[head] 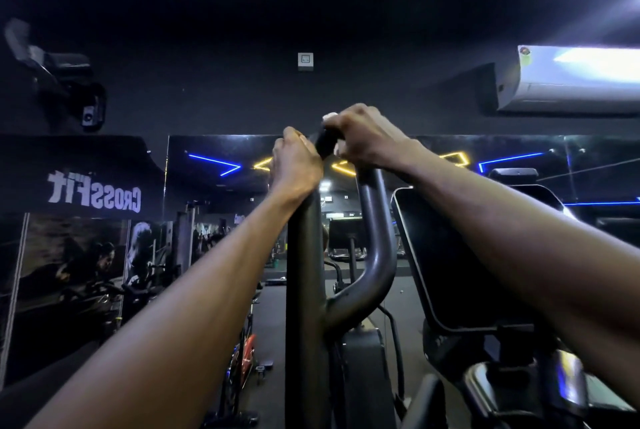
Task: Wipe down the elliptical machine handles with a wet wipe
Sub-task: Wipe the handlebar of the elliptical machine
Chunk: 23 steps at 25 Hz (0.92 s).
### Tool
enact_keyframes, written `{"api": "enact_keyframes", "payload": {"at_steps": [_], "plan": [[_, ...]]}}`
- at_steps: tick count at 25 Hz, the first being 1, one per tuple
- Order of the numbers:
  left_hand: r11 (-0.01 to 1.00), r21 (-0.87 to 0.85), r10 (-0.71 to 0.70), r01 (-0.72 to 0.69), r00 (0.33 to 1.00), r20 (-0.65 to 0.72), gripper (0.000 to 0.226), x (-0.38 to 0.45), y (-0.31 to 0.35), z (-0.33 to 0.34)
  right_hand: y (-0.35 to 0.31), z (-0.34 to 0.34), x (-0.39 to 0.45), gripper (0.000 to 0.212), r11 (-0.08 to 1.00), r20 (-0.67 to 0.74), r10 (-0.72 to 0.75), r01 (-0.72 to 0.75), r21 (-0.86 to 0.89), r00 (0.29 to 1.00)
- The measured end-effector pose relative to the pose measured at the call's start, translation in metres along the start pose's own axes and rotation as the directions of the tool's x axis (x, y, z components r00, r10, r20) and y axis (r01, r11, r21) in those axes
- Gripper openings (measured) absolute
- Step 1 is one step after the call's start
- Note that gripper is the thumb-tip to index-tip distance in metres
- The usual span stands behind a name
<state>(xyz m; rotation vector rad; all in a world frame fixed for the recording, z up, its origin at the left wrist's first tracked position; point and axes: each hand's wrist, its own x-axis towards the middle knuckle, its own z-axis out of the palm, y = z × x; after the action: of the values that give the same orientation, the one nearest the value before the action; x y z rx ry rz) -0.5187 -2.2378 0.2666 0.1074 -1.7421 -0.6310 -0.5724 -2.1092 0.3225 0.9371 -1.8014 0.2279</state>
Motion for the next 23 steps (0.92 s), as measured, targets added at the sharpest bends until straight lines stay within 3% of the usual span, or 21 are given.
{"api": "enact_keyframes", "payload": {"at_steps": [3,8,12,18,23], "plan": [[1.000,0.014,0.027,-0.026,0.999,-0.020,0.023,0.001,-0.002,0.001,0.013,0.001,0.001,0.016,0.998,-0.079,0.052,-0.049,0.035,0.996],[0.999,0.014,0.032,-0.031,0.999,-0.017,0.020,-0.001,-0.002,0.000,0.030,-0.005,0.006,0.027,0.982,-0.101,0.169,-0.158,0.107,0.980],[0.999,0.030,0.038,-0.038,0.999,-0.029,0.025,-0.005,-0.001,-0.003,0.034,-0.015,0.014,0.023,0.975,-0.059,0.219,-0.215,0.062,0.974],[0.999,0.038,0.031,-0.029,0.998,-0.047,0.025,-0.006,-0.002,-0.002,0.025,-0.014,0.019,0.026,0.997,-0.081,0.070,-0.072,-0.015,0.994],[0.999,0.028,0.035,-0.034,0.998,-0.054,0.022,-0.007,-0.003,-0.003,0.039,-0.008,-0.001,0.020,0.994,-0.102,0.106,-0.107,-0.007,0.989]]}}
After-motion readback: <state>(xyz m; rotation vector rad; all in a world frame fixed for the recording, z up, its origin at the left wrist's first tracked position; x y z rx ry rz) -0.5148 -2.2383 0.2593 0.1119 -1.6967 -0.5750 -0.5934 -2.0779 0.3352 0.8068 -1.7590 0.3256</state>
